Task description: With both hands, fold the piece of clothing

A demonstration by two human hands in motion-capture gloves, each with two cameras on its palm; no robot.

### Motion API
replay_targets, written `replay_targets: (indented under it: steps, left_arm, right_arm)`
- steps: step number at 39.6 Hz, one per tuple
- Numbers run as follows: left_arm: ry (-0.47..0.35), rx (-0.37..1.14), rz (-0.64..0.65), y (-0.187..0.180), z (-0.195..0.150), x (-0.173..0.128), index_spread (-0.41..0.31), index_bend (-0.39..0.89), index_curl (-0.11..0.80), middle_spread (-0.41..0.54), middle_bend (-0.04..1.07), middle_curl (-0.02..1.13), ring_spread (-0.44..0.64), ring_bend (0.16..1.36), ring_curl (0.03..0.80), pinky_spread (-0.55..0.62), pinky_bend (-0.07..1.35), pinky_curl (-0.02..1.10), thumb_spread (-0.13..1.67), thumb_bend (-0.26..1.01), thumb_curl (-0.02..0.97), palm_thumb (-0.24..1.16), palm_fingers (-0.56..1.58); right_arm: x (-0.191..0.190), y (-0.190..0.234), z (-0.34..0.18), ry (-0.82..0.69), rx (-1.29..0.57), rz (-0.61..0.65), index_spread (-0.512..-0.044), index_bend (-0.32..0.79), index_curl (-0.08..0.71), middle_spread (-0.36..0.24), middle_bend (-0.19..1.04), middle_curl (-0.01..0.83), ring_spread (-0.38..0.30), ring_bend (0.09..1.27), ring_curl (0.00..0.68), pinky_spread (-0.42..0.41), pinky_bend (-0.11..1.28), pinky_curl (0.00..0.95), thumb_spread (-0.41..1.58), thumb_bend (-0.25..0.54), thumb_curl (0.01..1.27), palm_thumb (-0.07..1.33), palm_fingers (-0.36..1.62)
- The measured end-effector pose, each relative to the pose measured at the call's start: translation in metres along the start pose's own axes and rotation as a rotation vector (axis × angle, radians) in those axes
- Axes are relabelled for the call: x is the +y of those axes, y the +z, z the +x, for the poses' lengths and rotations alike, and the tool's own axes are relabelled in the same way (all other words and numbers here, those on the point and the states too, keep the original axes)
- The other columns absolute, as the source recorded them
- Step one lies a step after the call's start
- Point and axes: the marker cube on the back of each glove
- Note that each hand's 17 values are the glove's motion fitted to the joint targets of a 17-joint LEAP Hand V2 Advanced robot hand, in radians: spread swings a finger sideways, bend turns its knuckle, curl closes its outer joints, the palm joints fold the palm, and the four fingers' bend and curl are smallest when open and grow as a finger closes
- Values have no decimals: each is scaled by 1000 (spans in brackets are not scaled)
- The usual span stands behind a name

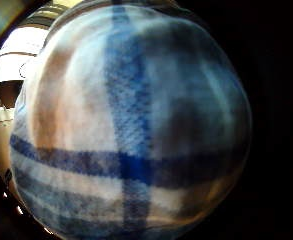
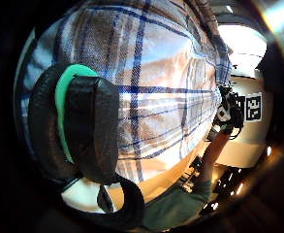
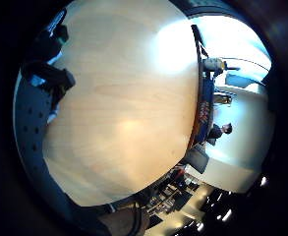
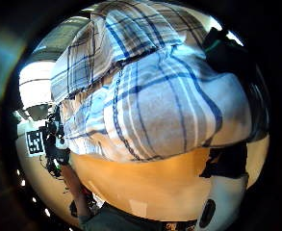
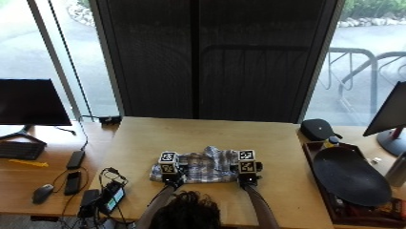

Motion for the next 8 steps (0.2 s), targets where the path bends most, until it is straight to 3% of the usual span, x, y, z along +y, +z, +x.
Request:
replay_targets:
  steps: [8]
  left_arm:
    - [-17,-21,6,1,-2,2,-116,183,384,85,181,345,345,436,345,378,476,359,1439,-12,201,108,198]
  right_arm:
    - [-9,-24,-8,-8,-6,136,-338,119,303,-188,175,308,-199,529,393,-170,699,367,1088,4,546,1072,988]
